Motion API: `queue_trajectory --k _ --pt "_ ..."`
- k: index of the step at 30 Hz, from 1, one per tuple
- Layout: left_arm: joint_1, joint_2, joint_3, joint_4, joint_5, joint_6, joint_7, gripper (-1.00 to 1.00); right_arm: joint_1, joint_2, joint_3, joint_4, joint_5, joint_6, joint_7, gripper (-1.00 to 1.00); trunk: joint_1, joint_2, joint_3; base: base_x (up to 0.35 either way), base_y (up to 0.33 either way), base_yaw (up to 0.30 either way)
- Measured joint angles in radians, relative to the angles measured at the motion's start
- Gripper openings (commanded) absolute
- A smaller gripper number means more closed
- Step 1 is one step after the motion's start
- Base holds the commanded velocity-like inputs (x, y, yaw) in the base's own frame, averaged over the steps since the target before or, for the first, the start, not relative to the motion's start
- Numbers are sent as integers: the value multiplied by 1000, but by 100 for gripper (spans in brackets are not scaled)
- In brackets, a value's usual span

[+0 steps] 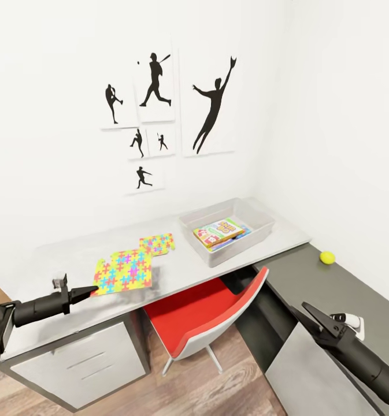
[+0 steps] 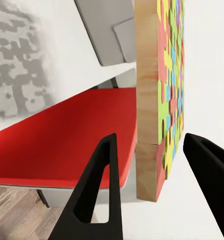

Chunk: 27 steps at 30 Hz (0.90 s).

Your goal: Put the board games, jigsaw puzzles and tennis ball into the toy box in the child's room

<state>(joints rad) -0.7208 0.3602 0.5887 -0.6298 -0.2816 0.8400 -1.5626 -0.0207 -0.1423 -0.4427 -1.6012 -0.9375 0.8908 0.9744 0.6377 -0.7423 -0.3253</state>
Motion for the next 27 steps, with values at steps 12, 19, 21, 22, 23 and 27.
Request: queue_trajectory --k 12,19,21,22,23,27 --pt "-14 11 -3 -5 2 4 0 -100 0 5 0 1 7 -1 0 100 -46 84 38 0 0 0" --pt "-14 16 -5 -5 2 4 0 -100 0 6 0 0 7 -1 1 100 -73 133 60 -3 0 0" --pt "-14 19 -5 -5 2 4 0 -100 0 5 0 0 7 -1 1 100 -80 147 66 -88 4 -66" --pt "-15 22 -5 -5 2 4 0 -100 0 5 0 0 7 -1 1 100 -84 154 69 -145 22 -139" --pt "-15 24 -4 -5 2 4 0 -100 0 5 0 0 7 -1 1 100 -88 161 73 -197 60 -188" --pt "-15 31 -4 -4 2 4 0 -100 0 4 0 0 7 -1 1 100 -103 190 87 -180 72 -241"
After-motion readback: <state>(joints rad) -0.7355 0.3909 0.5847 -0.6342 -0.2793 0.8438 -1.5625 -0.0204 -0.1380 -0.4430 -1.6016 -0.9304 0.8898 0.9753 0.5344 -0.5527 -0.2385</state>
